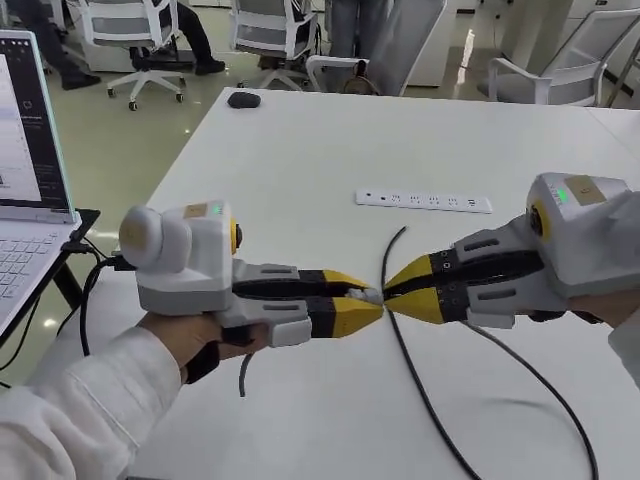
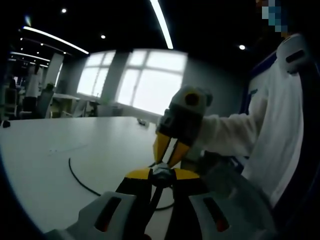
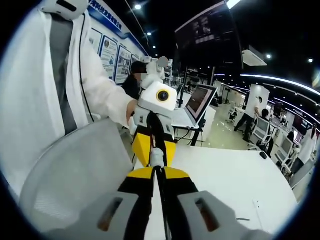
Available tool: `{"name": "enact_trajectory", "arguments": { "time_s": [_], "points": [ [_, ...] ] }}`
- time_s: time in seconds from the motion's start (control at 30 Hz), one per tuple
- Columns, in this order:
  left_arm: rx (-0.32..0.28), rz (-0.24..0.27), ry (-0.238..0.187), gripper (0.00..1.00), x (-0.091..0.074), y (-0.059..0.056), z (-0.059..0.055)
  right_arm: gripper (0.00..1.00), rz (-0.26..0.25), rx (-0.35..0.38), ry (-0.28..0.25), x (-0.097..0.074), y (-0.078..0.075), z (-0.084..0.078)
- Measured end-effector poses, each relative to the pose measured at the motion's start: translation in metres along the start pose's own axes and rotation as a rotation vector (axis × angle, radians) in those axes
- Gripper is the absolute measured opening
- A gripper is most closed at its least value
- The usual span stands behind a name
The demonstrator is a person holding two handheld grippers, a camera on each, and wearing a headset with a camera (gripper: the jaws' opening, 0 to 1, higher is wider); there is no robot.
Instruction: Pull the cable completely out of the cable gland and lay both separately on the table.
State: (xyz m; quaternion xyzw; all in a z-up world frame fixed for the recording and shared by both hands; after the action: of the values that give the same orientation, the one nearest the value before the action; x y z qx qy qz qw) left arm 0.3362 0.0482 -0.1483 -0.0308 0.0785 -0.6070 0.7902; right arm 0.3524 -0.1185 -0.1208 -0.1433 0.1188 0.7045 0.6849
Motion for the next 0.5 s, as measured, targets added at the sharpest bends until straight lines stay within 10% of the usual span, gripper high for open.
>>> {"name": "enact_trajectory", "arguments": {
  "time_s": [0.5],
  "points": [
    [0.002,0.001,0.001,0.16,-0.0003,0.0015,0.0006,0.03,-0.007,-0.008,0.009,-0.0021,-0.0001,-0.0008]
  ]
}}
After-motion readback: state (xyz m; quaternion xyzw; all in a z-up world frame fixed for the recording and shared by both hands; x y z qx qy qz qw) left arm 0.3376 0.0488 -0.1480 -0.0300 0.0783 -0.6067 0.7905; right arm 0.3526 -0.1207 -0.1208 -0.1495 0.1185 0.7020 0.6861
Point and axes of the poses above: the centre of the closed fingertips' face, and the gripper's own axes: x roughly forward along the fingers, y roughly to its left, z roughly out of its top, the point moved 9 cm from there along -x, roughly backward along the fingers, and after that the axes turned 8 degrees about x, right-handed, at the moved point
